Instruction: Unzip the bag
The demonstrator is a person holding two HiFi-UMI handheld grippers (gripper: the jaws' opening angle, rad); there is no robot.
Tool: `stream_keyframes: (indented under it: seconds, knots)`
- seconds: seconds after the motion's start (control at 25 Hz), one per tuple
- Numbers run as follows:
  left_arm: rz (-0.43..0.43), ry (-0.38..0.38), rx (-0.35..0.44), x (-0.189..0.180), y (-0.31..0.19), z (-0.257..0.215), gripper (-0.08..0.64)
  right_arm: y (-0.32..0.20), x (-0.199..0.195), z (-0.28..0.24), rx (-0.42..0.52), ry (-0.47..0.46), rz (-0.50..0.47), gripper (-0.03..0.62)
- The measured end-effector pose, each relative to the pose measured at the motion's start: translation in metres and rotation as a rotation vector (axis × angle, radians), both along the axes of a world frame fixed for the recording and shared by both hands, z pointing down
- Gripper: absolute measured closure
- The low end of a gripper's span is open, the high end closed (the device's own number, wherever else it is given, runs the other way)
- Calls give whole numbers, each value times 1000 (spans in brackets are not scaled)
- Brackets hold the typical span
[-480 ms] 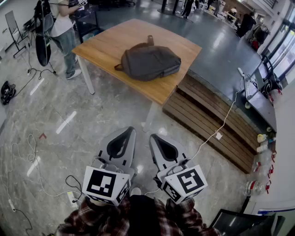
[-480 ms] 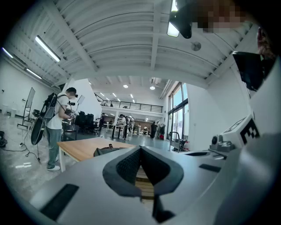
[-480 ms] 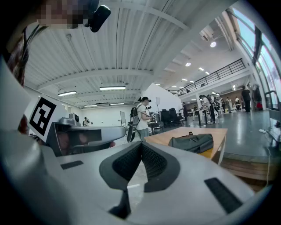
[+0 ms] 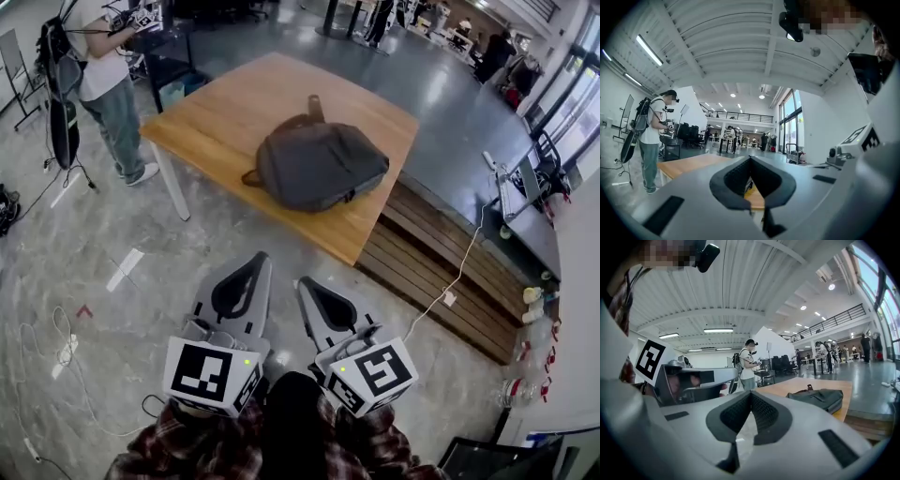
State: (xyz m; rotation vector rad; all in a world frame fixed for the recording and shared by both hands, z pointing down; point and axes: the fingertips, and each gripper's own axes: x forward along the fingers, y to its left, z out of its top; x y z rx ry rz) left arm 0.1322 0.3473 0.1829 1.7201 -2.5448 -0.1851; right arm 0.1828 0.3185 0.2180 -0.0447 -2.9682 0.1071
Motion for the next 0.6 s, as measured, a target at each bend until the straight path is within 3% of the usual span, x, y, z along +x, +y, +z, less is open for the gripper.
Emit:
stream_keyframes:
  seconds: [0.4,0.6]
  knots:
    - [49,50,-41,-84,-48,24,551,-60,-77,23,-57,56,79,581]
    - [68,28,-64,-143,-96,37,551,-115,-130,39,-76,63,113,581]
